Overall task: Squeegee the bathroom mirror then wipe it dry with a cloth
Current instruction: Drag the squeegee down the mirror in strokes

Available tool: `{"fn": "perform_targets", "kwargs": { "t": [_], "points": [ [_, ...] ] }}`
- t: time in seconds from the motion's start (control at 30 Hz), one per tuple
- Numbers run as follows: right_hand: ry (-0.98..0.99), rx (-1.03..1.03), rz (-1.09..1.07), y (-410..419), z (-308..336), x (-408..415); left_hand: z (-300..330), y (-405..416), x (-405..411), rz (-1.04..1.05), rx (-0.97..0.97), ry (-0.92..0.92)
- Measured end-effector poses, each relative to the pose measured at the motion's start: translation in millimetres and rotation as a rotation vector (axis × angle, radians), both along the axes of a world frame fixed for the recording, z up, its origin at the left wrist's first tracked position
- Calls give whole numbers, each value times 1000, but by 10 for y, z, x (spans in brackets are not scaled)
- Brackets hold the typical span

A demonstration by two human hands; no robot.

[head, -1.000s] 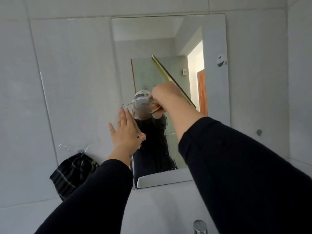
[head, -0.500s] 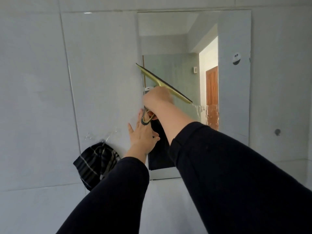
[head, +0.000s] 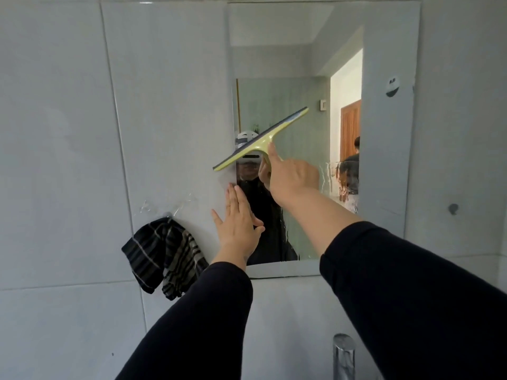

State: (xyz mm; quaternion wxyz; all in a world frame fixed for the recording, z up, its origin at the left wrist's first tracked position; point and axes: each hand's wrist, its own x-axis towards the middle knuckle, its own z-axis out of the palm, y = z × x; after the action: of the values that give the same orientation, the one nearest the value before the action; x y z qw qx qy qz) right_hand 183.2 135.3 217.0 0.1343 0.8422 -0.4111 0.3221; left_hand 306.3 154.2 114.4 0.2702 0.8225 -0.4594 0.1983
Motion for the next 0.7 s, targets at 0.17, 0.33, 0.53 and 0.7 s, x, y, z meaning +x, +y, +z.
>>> {"fn": "perform_targets", "kwargs": {
  "t": [0.17,0.33,0.53,0.7],
  "points": [
    [-22,-106,-7,-174,-20,-106,-119,-91,-55,23,-81,33],
    [-6,-184,33,-452,-16,-297,-243,-167,-183,70,-132,101],
    [59,-244,60,-722,-31,-510,-321,-287,-397,149,-176,181],
    [130,-298,78,-1001,-166,-822,-342,-429,-700,201,-187,174]
  ]
}}
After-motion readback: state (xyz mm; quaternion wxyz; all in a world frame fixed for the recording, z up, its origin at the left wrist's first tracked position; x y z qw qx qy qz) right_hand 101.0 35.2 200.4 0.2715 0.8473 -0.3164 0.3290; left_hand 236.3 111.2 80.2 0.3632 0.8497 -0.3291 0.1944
